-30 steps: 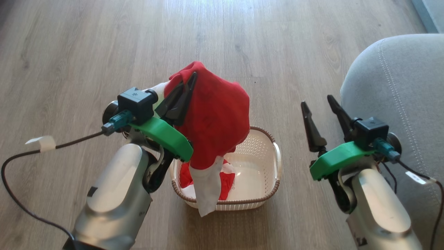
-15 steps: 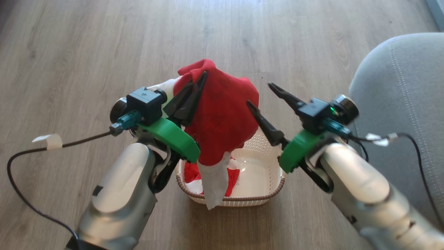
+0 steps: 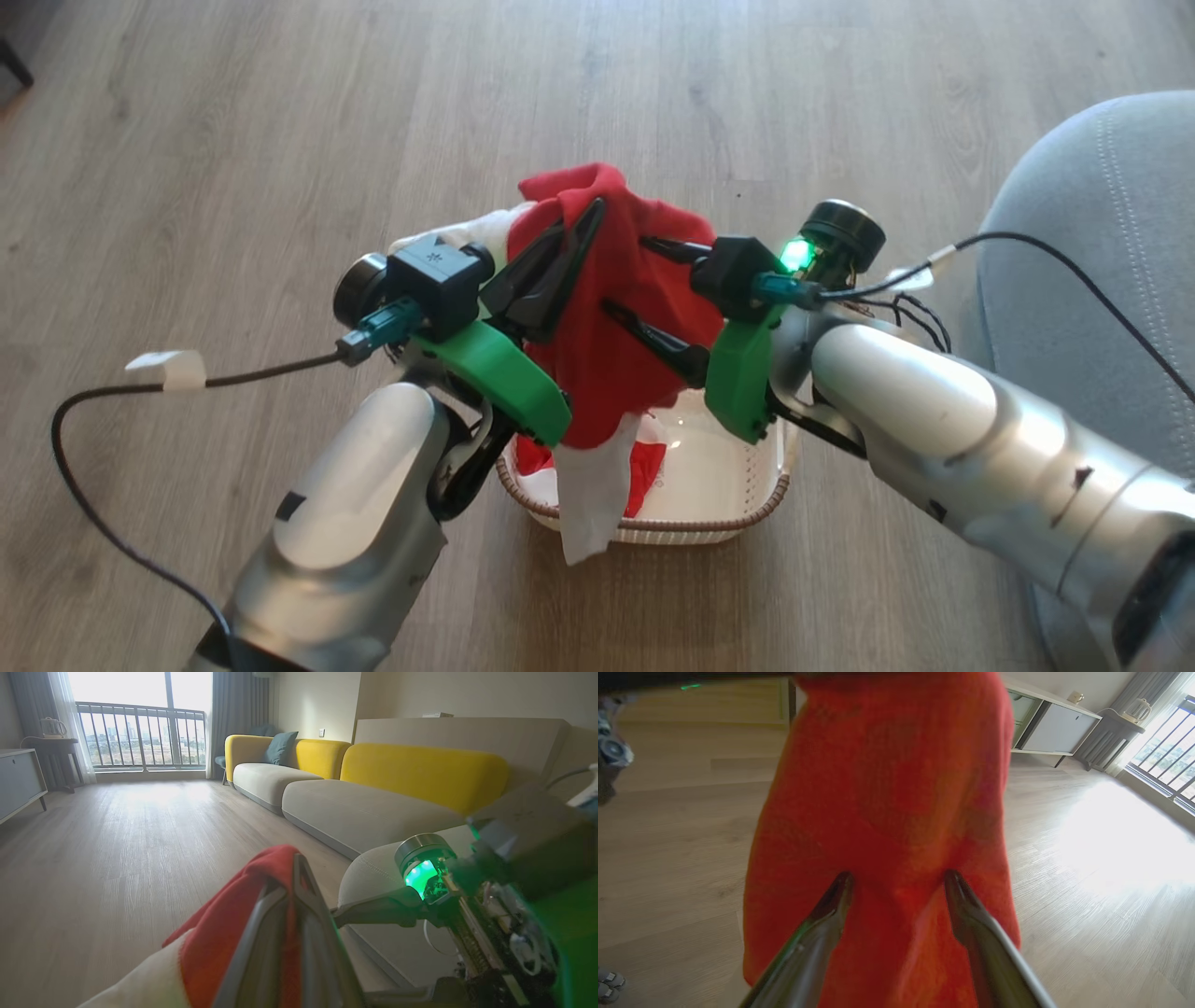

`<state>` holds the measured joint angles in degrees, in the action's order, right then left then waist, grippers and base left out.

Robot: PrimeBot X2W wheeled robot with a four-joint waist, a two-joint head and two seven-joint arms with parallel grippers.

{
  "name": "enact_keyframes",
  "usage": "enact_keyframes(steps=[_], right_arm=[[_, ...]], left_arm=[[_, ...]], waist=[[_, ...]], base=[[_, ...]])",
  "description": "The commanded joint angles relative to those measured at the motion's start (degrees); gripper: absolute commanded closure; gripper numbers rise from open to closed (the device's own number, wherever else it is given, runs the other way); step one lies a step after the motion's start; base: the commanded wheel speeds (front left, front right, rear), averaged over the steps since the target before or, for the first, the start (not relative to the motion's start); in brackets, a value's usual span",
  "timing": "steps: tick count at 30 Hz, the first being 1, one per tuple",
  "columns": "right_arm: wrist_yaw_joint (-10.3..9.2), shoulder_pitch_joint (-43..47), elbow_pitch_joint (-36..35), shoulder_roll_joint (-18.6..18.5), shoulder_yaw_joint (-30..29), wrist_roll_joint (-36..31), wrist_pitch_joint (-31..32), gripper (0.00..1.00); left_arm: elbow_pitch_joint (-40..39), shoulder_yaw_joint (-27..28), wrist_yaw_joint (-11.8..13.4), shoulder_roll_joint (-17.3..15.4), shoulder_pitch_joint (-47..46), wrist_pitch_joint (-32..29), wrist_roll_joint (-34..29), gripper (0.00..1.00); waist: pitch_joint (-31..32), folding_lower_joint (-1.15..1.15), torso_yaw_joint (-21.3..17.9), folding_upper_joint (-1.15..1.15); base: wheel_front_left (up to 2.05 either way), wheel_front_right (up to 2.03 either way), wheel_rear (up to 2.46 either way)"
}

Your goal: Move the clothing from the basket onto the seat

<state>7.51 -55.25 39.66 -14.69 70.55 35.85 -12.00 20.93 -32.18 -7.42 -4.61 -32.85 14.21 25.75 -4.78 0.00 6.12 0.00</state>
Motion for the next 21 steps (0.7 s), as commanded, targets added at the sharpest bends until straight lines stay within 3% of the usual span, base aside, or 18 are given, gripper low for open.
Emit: enact_keyframes(steps=[1, 5, 6, 8, 9, 10, 11, 21], right_arm=[[-0.02, -2.1, 0.5, 1.3, 0.5, 1.1, 0.2, 0.00], [-0.02, -3.9, 4.6, 4.0, 2.1, 2.6, 0.2, 0.00], [-0.02, -4.1, 5.5, 4.6, 2.2, 2.9, 0.0, 0.15], [-0.02, -4.4, 7.1, 5.9, 2.5, 3.4, -0.6, 0.55], [-0.02, -4.5, 7.7, 6.4, 2.6, 3.5, -0.9, 0.69], [-0.02, -4.6, 8.3, 6.9, 2.6, 3.7, -1.3, 0.88], [-0.02, -4.7, 9.0, 7.2, 2.7, 4.0, -1.7, 1.00], [-0.02, -5.9, 10.6, 7.9, 0.8, 4.5, -3.0, 1.00]], left_arm=[[-2.5, 1.5, -0.1, -0.2, -3.6, 0.8, 0.5, 1.00], [-2.8, 0.3, -0.1, 0.0, -4.0, 0.8, 0.9, 1.00], [-2.9, 0.1, -0.1, 0.0, -4.1, 0.8, 1.0, 1.00], [-3.0, -0.4, -0.1, 0.1, -4.3, 0.8, 1.3, 1.00], [-3.0, -0.7, -0.1, 0.2, -4.3, 0.8, 1.4, 1.00], [-3.1, -0.8, -0.1, 0.2, -4.4, 0.8, 1.4, 1.00], [-3.1, -1.0, -0.1, 0.2, -4.4, 0.8, 1.5, 1.00], [-2.8, -0.4, -0.1, -0.2, -4.1, 0.8, 1.3, 1.00]], waist=[[-0.2, 0.00, 0.5, 0.00], [-0.6, 0.00, 1.5, 0.00], [-0.6, 0.00, 1.8, 0.00], [-0.7, 0.00, 2.3, 0.00], [-0.7, 0.00, 2.5, 0.00], [-0.8, 0.00, 2.7, 0.00], [-0.8, 0.00, 2.8, 0.00], [-1.7, 0.00, 2.7, 0.00]], base=[[0.00, 0.00, 0.00], [0.00, 0.00, 0.00], [0.00, 0.00, 0.00], [0.00, 0.00, 0.00], [0.00, 0.00, 0.00], [0.00, 0.00, 0.00], [0.00, 0.00, 0.00], [0.00, 0.00, 0.00]])
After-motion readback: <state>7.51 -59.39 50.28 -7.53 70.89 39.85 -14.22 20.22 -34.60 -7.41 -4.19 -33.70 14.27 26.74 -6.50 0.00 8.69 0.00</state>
